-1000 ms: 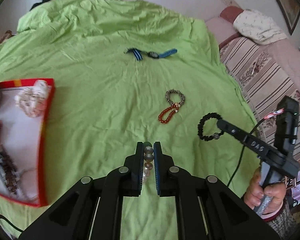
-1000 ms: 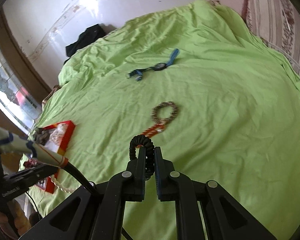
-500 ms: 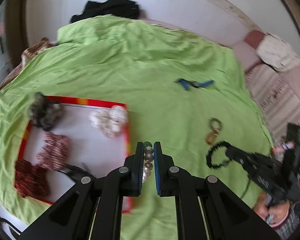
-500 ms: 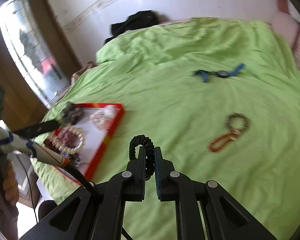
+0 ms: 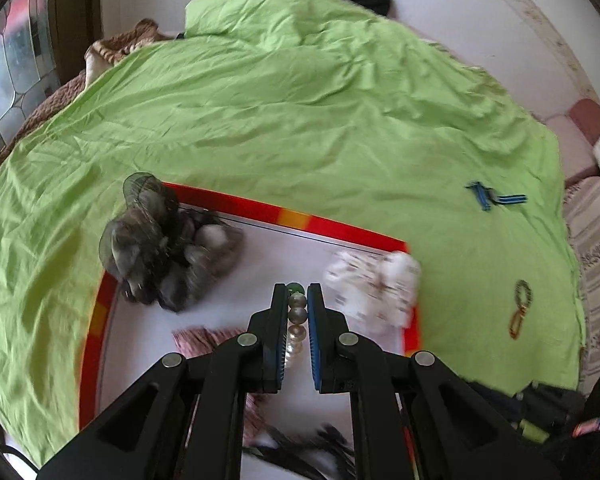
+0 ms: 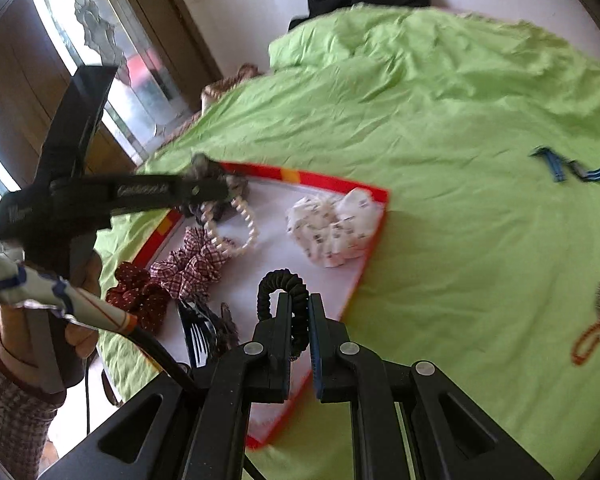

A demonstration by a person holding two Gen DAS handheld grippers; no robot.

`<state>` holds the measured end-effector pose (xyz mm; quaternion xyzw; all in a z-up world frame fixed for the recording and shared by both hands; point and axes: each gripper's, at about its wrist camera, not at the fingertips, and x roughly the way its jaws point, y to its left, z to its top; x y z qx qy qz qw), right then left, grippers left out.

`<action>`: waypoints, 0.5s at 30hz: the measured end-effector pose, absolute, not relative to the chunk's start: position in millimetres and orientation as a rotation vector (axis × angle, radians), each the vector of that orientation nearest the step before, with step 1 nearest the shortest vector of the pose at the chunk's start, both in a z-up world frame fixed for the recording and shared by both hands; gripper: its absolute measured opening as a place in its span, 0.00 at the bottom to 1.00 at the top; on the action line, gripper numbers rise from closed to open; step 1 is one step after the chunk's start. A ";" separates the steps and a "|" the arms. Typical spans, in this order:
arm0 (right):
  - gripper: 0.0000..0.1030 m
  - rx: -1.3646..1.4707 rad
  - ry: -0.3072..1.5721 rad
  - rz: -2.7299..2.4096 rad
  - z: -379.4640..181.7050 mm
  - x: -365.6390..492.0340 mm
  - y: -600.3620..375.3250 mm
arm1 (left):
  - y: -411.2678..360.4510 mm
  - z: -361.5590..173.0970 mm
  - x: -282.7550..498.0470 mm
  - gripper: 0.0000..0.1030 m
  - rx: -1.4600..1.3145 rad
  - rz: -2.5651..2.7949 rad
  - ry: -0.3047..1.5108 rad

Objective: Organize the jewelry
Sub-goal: 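Carry pearl bracelet and black band into the tray and open both grippers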

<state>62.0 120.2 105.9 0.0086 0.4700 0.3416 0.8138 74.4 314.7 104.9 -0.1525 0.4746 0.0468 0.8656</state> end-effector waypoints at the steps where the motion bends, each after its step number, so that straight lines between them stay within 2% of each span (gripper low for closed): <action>1: 0.09 0.020 1.019 0.730 99.1 66.0 126.9 | 322.1 98.1 81.3 0.09 -0.318 0.117 1.004; 7: 0.09 0.026 1.082 0.730 68.5 82.2 151.5 | 343.4 79.1 105.1 0.09 -0.332 0.134 1.019; 15: 0.10 -0.048 1.054 0.737 62.1 76.8 165.4 | 339.4 71.5 118.9 0.09 -0.313 0.128 1.027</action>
